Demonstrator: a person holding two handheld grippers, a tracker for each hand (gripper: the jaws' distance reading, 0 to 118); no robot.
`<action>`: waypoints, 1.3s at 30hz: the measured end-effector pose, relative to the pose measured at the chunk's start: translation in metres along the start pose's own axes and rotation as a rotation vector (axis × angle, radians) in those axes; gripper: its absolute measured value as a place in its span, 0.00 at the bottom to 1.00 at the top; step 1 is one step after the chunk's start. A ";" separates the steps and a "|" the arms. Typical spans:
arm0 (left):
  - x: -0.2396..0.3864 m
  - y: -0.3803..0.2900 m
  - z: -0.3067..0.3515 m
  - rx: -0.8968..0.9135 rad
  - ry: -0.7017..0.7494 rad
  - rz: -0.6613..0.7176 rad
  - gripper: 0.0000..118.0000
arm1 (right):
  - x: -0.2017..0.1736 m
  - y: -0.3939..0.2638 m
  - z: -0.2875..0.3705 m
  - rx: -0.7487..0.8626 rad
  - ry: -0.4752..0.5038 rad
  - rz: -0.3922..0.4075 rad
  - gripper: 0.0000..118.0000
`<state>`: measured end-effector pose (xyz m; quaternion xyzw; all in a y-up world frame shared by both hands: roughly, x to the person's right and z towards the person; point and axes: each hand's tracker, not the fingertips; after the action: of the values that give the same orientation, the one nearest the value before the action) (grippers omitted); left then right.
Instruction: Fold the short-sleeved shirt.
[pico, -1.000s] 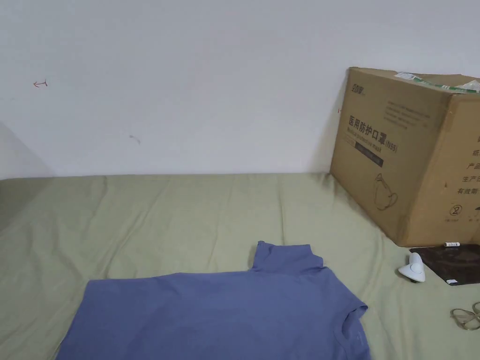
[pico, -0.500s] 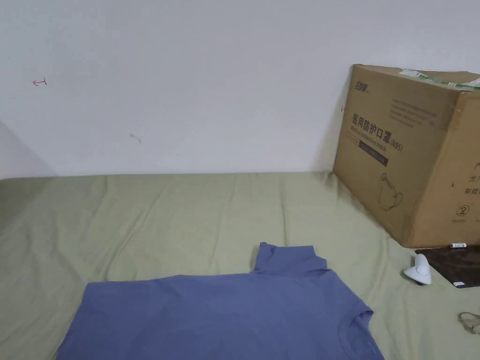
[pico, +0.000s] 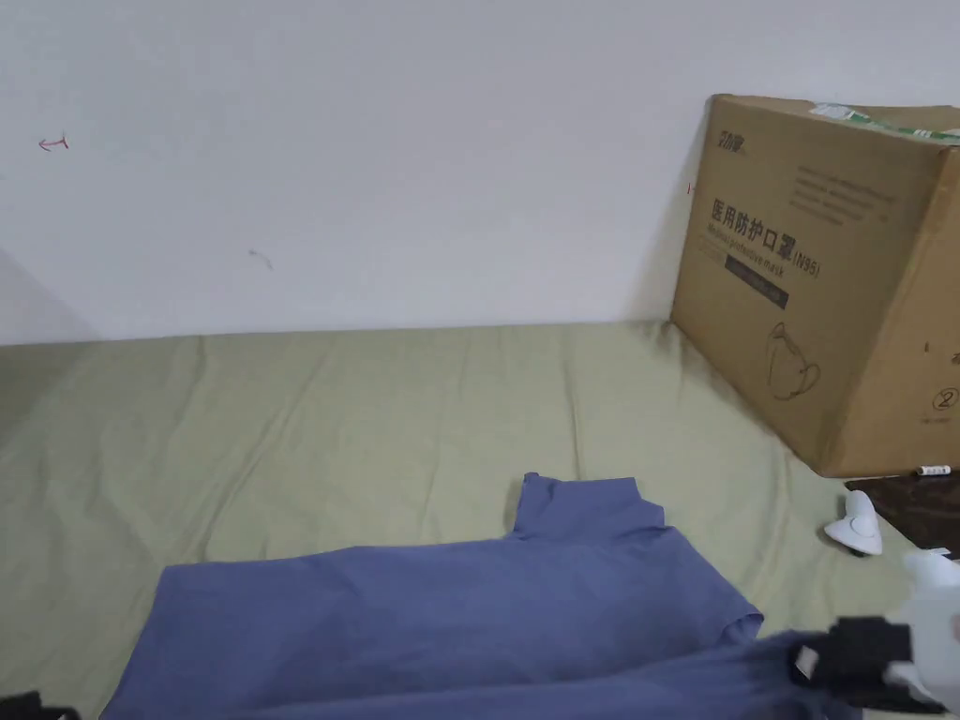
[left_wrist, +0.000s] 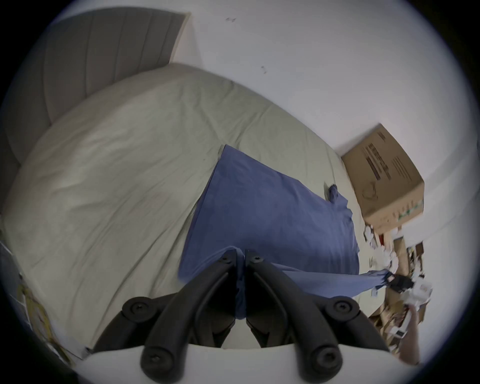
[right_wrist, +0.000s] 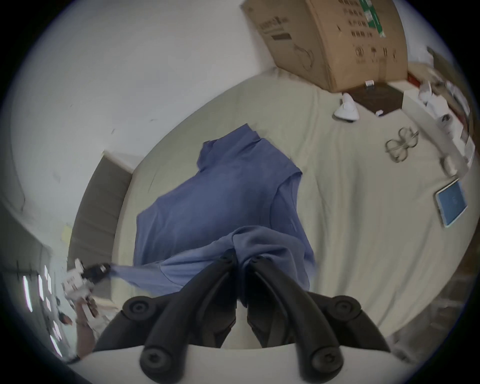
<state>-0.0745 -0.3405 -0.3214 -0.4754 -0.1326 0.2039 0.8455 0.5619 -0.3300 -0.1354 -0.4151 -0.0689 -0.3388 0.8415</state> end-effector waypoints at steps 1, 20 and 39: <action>-0.002 0.010 -0.017 -0.031 0.006 0.017 0.04 | 0.002 0.011 -0.017 -0.012 -0.002 -0.048 0.04; 0.033 -0.046 0.044 0.329 -0.109 -0.272 0.57 | -0.046 -0.055 0.024 0.407 0.064 0.202 0.49; -0.025 -0.050 -0.048 -0.087 0.202 -0.312 0.77 | -0.096 -0.130 0.055 0.348 0.236 0.395 0.00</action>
<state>-0.0658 -0.4117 -0.3041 -0.5032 -0.1275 0.0158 0.8546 0.4169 -0.2948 -0.0532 -0.2274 0.0544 -0.1975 0.9520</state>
